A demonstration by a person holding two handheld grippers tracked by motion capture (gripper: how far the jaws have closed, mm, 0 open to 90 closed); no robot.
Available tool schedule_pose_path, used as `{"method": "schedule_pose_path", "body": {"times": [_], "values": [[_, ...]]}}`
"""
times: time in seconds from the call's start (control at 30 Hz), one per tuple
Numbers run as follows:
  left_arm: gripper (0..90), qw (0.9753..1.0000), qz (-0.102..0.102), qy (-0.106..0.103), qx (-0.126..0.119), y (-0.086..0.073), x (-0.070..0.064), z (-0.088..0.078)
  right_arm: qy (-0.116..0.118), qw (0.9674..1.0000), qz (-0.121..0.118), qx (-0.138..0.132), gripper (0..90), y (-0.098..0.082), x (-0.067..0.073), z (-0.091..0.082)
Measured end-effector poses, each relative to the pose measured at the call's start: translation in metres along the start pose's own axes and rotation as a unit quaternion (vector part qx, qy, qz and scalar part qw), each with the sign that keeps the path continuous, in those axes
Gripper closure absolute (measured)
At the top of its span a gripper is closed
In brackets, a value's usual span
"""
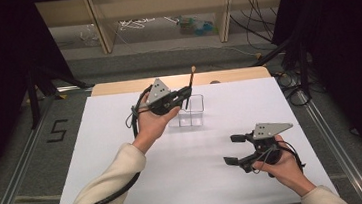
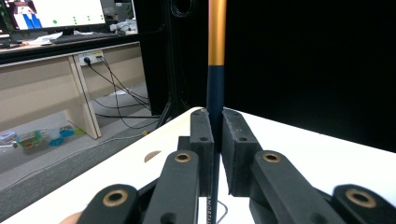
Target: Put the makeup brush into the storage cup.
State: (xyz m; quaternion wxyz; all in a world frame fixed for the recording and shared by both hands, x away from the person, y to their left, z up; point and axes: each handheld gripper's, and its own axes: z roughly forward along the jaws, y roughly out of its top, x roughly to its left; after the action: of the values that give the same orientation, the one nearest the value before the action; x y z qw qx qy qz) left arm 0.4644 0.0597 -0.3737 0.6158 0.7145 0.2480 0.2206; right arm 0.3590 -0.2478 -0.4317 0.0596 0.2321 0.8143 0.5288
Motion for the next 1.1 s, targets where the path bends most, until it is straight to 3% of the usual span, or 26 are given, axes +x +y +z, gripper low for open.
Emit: {"method": "schedule_pose_path", "body": {"times": [1.1], "values": [[82.8, 1.0, 0.002, 0.001, 0.004, 0.0036, 0.004, 0.006, 0.002, 1.0, 0.005, 0.002, 16.7, -0.0001, 0.0002, -0.0002]]}}
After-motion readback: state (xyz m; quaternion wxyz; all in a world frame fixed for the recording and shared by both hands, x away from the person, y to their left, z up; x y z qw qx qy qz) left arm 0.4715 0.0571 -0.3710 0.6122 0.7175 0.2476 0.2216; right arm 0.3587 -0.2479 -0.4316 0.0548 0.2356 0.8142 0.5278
